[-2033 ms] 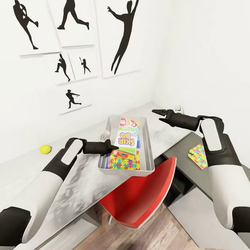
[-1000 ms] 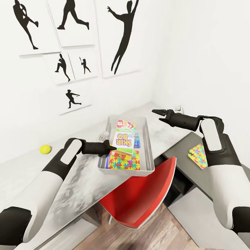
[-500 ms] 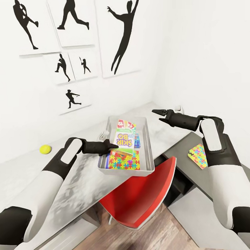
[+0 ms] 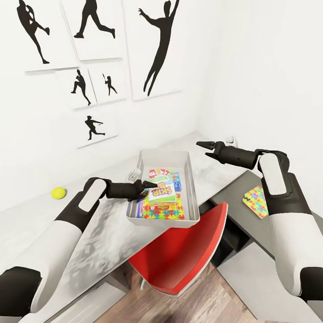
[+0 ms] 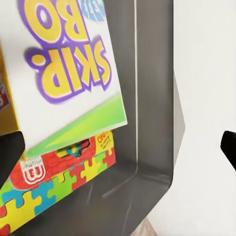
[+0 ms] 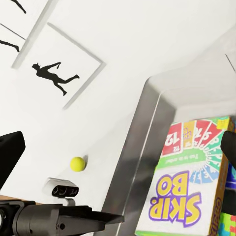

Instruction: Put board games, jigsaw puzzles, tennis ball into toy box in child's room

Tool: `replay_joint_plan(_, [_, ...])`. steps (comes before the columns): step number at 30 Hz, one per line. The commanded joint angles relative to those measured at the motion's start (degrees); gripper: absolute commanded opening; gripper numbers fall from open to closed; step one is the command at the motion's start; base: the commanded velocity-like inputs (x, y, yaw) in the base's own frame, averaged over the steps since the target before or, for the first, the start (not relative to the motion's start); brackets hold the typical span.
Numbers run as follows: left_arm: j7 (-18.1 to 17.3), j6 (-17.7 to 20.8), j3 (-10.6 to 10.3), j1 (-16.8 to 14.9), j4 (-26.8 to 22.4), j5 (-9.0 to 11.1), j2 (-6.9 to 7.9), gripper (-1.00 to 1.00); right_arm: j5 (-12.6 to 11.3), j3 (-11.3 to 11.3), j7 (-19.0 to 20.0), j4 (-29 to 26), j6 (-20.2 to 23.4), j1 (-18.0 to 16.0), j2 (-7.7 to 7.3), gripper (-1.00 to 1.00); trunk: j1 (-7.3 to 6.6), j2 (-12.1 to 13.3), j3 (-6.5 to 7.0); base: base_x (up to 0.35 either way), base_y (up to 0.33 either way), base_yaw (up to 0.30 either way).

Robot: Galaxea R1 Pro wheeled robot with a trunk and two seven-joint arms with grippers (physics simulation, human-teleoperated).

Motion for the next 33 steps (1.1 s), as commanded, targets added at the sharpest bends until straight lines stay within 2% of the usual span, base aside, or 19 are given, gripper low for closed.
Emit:
replay_joint_plan(1, [-0.6,0.0,-0.1,0.0,0.0,-0.6,0.05,1.0,0.6,-0.1,0.6,0.0,0.2,-0.1,0.0,1.0,0.03,-0.1,-0.1,0.0,0.0,0.0])
replay_joint_plan(4, [-0.6,0.1,-0.1,-0.1,0.0,-0.5,0.06,1.0,0.5,-0.1,0.6,0.0,0.2,-0.1,0.0,1.0,0.03,-0.1,-0.1,0.0,0.0,0.0])
replay_joint_plan(7, [-0.6,0.2,-0.1,-0.1,0.0,0.6,0.12,1.0,0.6,-0.1,0.6,0.0,0.2,-0.1,0.0,1.0,0.03,-0.1,-0.1,0.0,0.0,0.0])
replay_joint_plan(15, [-0.8,0.3,-0.3,-0.1,0.0,7.4,0.64,1.0,0.5,-0.3,0.6,0.0,0.2,0.0,-0.08,1.0,0.03,-0.1,-0.1,0.0,0.0,0.0])
replay_joint_plan(19, [-0.9,0.4,-0.3,0.0,0.0,8.3,0.67,1.0,0.5,-0.3,0.6,0.0,0.2,0.0,-0.03,1.0,0.03,-0.1,-0.09,0.0,0.0,0.0])
replay_joint_plan(33, [-1.1,0.4,-0.3,0.0,-0.1,8.5,0.76,1.0,0.6,-0.4,0.6,-0.1,0.2,0.0,-0.09,1.0,0.03,-0.1,0.93,-0.099,0.006,0.0])
